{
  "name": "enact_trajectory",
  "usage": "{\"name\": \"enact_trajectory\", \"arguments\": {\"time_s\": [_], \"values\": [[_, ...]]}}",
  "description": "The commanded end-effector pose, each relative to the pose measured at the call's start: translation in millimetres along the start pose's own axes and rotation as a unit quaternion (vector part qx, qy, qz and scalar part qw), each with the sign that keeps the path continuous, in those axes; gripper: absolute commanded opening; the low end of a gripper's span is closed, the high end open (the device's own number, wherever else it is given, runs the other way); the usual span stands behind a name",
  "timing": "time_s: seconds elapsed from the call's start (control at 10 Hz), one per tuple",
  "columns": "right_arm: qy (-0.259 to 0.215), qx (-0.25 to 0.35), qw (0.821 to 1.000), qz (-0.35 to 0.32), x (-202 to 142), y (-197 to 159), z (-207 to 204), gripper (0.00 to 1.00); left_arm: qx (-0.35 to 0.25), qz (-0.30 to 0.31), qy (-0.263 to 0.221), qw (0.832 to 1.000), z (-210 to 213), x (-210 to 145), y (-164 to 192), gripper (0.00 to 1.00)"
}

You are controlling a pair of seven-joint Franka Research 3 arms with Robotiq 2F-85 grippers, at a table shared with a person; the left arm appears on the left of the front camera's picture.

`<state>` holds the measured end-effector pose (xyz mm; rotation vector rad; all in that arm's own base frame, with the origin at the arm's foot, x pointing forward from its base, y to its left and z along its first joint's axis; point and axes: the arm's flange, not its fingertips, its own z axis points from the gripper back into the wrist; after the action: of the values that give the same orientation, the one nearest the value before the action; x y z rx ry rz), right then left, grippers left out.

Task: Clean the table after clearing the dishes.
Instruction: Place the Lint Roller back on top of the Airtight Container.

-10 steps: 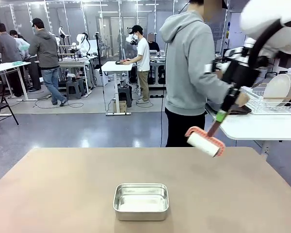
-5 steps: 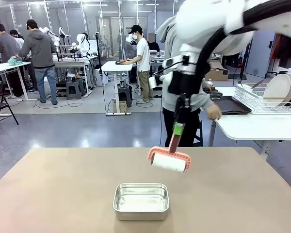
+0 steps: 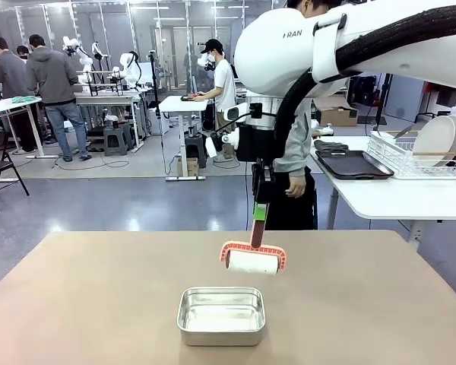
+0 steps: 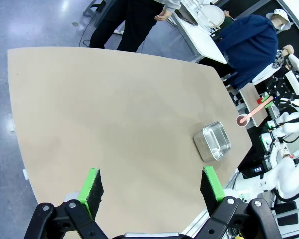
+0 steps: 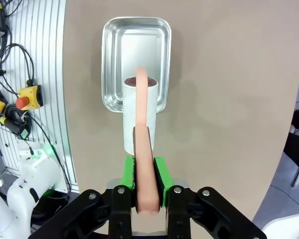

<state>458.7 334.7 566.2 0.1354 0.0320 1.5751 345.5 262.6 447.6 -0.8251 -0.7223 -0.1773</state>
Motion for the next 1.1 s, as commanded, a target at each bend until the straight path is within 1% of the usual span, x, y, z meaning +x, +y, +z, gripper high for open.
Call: {"name": "enact_trajectory", "arguments": {"time_s": [0.0,0.3,0.4,0.5,0.6,0.8,0.9,1.0], "values": [[-0.007,0.011,1.000,0.010,-2,3,-2,0.22,-0.003,0.001,0.003,1.000,4,-3,-4,1.00],[-0.007,0.011,1.000,0.010,-2,3,-2,0.22,-0.003,0.001,0.003,1.000,4,-3,-4,1.00],[0.000,0.004,1.000,0.000,-1,0,-1,0.22,-0.003,0.001,0.003,1.000,4,-3,-4,1.00],[0.013,0.003,1.000,0.020,12,0,-12,0.22,-0.003,0.001,0.003,1.000,4,-3,-4,1.00],[0.022,0.018,0.999,0.020,22,1,-25,0.22,-0.003,0.001,0.003,1.000,4,-3,-4,1.00],[0.019,0.020,1.000,-0.004,37,6,-36,0.22,-0.003,0.001,0.003,1.000,4,-3,-4,1.00],[0.032,0.027,0.999,-0.006,50,3,-42,0.22,-0.003,0.001,0.003,1.000,4,-3,-4,1.00],[0.033,0.031,0.999,-0.006,66,-3,-48,0.22,-0.003,0.001,0.003,1.000,4,-3,-4,1.00]]}}
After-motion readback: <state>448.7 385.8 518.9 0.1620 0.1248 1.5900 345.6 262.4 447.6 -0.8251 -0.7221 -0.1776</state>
